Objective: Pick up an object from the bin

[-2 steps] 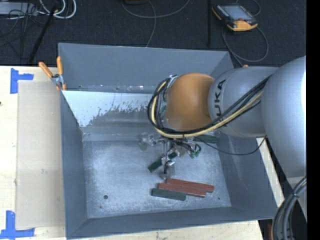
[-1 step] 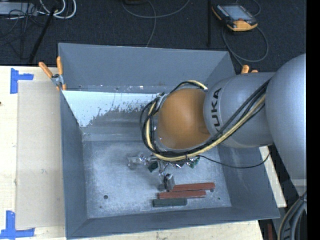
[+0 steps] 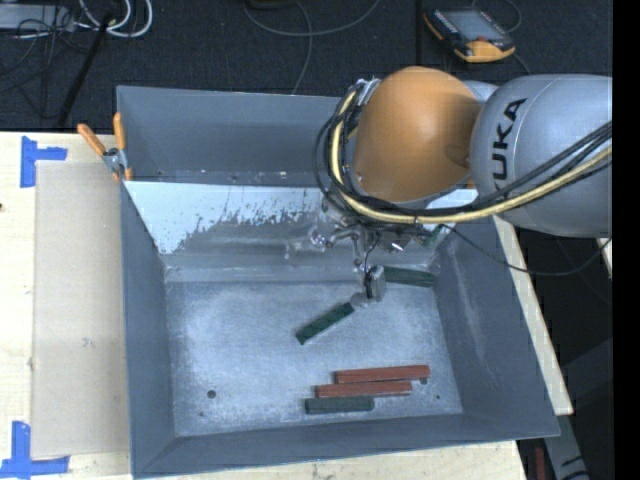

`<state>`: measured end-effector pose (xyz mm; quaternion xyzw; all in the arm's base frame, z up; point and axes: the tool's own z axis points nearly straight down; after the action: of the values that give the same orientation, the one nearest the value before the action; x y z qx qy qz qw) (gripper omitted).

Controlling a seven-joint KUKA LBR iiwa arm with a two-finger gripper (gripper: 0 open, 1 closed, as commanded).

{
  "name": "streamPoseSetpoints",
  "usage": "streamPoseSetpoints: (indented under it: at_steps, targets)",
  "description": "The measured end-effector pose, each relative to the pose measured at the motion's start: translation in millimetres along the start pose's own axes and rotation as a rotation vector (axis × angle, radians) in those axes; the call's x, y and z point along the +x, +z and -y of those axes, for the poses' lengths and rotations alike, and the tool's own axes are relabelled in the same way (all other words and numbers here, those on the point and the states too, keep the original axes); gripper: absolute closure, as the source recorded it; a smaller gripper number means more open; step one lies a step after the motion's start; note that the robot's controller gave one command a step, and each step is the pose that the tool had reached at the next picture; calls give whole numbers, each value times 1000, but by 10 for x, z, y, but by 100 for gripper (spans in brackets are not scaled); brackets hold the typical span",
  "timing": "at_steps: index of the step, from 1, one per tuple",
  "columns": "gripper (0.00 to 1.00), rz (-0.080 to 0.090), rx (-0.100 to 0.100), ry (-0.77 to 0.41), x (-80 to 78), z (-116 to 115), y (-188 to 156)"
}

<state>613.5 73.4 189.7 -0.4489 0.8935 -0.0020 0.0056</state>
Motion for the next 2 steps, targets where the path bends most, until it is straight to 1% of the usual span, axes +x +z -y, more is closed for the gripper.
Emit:
streamPoseSetpoints:
  at_steps: [1,2]
  targets:
    - [0,-14,-15,-8,520,-94,526]
    - [0,-10,-15,-19,344,-35,1243]
